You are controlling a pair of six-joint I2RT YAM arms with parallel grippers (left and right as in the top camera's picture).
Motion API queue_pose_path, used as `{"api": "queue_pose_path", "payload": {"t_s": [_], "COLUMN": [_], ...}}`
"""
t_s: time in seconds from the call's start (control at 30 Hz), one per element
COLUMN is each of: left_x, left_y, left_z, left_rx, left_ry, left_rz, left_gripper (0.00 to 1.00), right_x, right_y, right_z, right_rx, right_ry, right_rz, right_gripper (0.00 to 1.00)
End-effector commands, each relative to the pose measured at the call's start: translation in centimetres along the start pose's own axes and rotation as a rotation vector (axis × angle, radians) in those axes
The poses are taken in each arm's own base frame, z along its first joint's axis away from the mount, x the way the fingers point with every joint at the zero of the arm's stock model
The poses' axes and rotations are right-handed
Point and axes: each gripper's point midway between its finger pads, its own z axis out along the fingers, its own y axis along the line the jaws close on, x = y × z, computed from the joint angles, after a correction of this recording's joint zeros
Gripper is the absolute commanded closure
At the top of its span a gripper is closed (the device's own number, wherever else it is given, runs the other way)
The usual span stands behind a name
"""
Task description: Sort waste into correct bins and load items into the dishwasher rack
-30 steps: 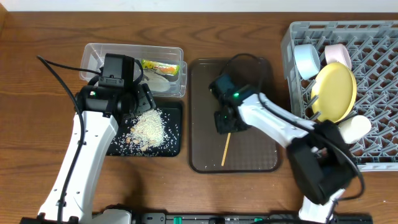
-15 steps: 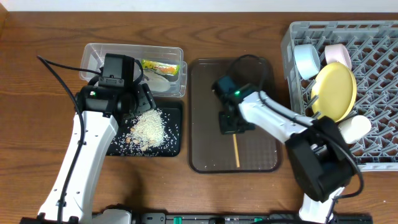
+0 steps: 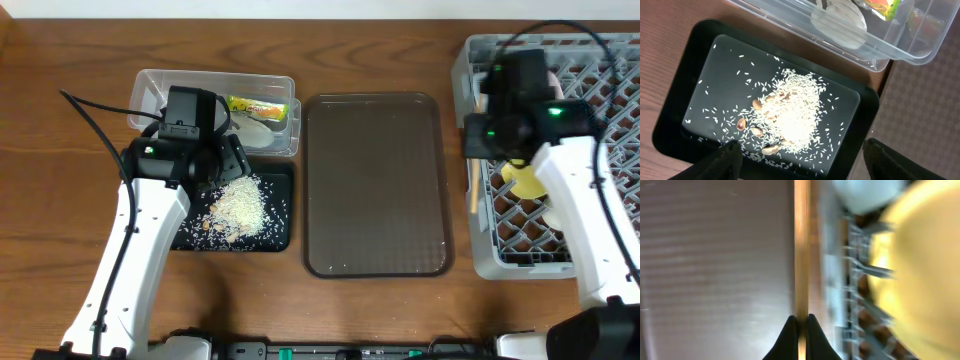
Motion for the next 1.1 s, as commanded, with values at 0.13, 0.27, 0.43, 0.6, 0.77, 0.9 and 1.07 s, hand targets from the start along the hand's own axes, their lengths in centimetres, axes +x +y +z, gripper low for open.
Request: {"api": "queue_pose_path", "payload": {"t_s": [0.13,0.27,0.43,0.6,0.77,0.9,1.07], "left_x": [-0.3,-0.3,-0.3,-0.3,-0.2,0.2,2.0], "left_y": [0.2,0.2,0.2,0.2,0.3,0.5,1.6], "left_z": [-0.3,-0.3,-0.3,-0.3,-0.3,-0.3,-0.7], "left_rx": [-0.007,-0.007,-0.007,-0.007,-0.010,-0.018,-0.044], "left_ry": [-0.014,-0.014,-0.014,-0.014,-0.011,0.007,0.071], "left_rz": [-0.017,-0.017,-0.017,-0.017,0.075,0.186,0.260], "left_gripper": [0.20,0.20,0.11,0.05,0.04,0.04,0.04], "right_x": [2.8,3.5,2.1,0.1,-2.3,-2.5,-1.3], "right_y": [-4.6,-5.3,-5.2,-4.6,-3.2,-2.9,-3.2], "right_z": [3.8,5.4,6.0,5.1,3.2,1.4,-0.9], "right_rx": [0.050,0.067,0.064,0.037,-0.043,-0.053,-0.039], "right_ry": [0.130,0.148,0.082,0.000,-0.119,-0.159,-0.169], "right_rz": [-0.048,-0.040,-0.039,-0.039,-0.046,-0.048,0.004], "right_gripper": [0.99,0.99,0.75,0.49,0.44,0.43,0.36]}}
